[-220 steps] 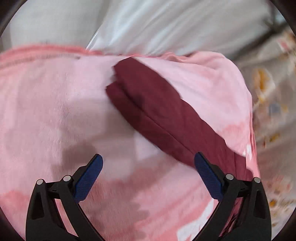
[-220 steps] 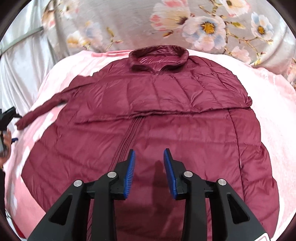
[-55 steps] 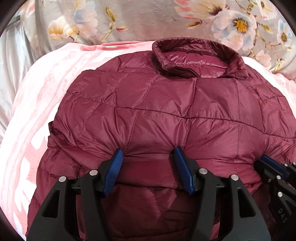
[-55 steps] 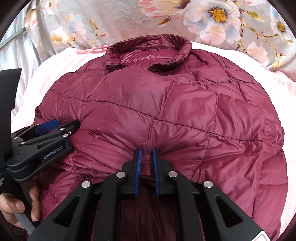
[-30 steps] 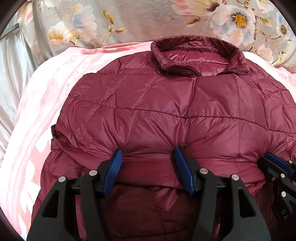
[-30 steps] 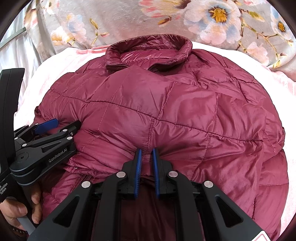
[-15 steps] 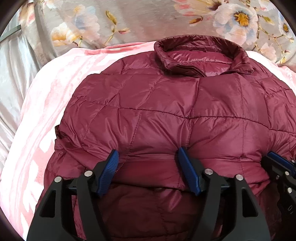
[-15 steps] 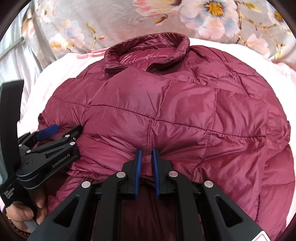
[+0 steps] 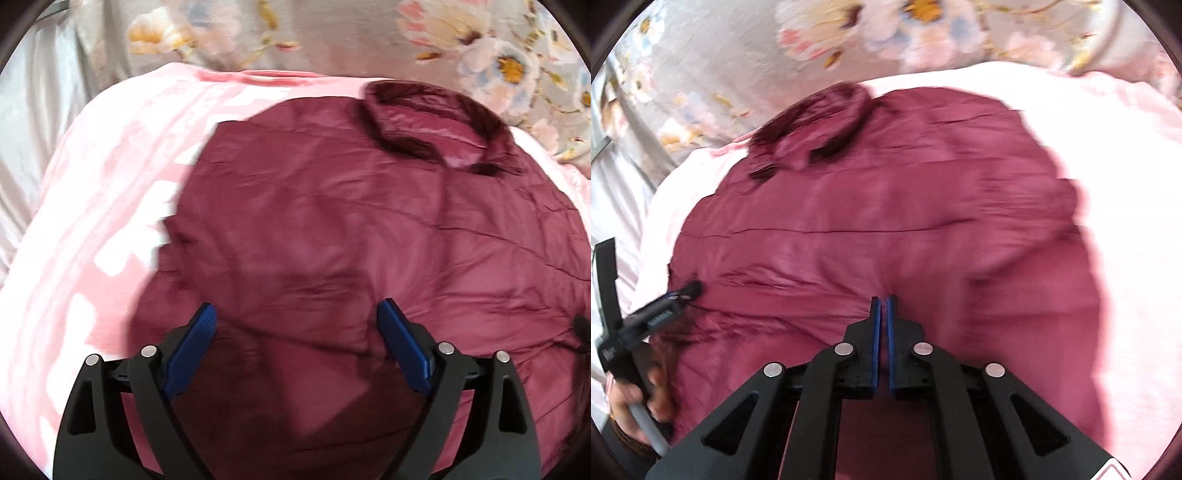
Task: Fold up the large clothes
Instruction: 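Lift the hem with both grippers and fold it toward the collar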
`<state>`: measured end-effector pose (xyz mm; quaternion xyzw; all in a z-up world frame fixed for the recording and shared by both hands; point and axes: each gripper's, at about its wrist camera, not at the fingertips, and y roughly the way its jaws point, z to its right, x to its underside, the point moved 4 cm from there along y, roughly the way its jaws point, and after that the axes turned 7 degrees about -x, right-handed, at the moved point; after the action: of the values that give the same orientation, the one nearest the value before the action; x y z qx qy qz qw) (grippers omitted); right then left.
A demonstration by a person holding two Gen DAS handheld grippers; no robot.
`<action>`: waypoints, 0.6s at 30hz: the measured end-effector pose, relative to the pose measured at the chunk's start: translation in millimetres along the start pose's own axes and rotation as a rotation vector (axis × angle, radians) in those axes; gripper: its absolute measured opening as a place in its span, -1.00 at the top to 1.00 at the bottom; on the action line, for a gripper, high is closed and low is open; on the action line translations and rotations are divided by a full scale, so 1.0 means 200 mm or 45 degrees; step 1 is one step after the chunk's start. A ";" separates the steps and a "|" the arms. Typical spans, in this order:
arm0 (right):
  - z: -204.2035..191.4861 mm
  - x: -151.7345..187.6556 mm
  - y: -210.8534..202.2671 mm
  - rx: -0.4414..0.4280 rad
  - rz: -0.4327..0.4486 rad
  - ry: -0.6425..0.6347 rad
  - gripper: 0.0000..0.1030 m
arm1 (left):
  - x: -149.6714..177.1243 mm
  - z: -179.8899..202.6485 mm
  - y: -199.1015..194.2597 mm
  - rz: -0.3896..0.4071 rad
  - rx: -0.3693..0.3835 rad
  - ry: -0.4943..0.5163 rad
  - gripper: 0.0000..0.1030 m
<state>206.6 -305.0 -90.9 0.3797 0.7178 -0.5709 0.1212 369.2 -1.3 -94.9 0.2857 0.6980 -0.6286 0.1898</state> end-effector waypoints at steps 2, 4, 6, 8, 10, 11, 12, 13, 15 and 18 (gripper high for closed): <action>0.06 -0.02 -0.09 0.106 0.037 -0.022 0.73 | -0.03 -0.11 -0.03 -0.023 -0.018 -0.047 -0.67; 0.05 -0.11 -0.17 0.146 0.100 -0.059 0.69 | -0.12 -0.20 -0.09 0.004 -0.008 -0.118 -0.67; 0.01 -0.21 -0.18 0.084 0.124 -0.045 0.64 | -0.28 -0.24 -0.17 0.067 0.037 -0.198 -0.67; -0.07 -0.33 -0.13 -0.046 0.131 -0.002 0.44 | -0.43 -0.20 -0.22 0.104 0.101 -0.227 -0.68; -0.17 -0.45 -0.03 -0.176 0.132 0.047 0.38 | -0.59 -0.07 -0.22 0.086 0.228 -0.253 -0.70; -0.21 -0.51 0.04 -0.234 0.138 0.065 0.38 | -0.64 -0.02 -0.20 0.068 0.295 -0.264 -0.71; -0.24 -0.55 0.10 -0.258 0.143 0.077 0.36 | -0.68 0.05 -0.17 0.038 0.349 -0.270 -0.71; -0.25 -0.58 0.15 -0.266 0.145 0.099 0.36 | -0.74 0.13 -0.12 -0.008 0.382 -0.287 -0.70; -0.26 -0.64 0.27 -0.292 0.127 0.162 0.36 | -0.79 0.22 -0.01 -0.063 0.400 -0.316 -0.66; -0.25 -0.69 0.48 -0.321 0.059 0.247 0.36 | -0.81 0.32 0.13 -0.137 0.379 -0.325 -0.47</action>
<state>378.9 -310.1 -61.3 0.4312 0.7831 -0.4342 0.1111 504.9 -89.2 -22.7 0.1910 0.5820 -0.7651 0.1984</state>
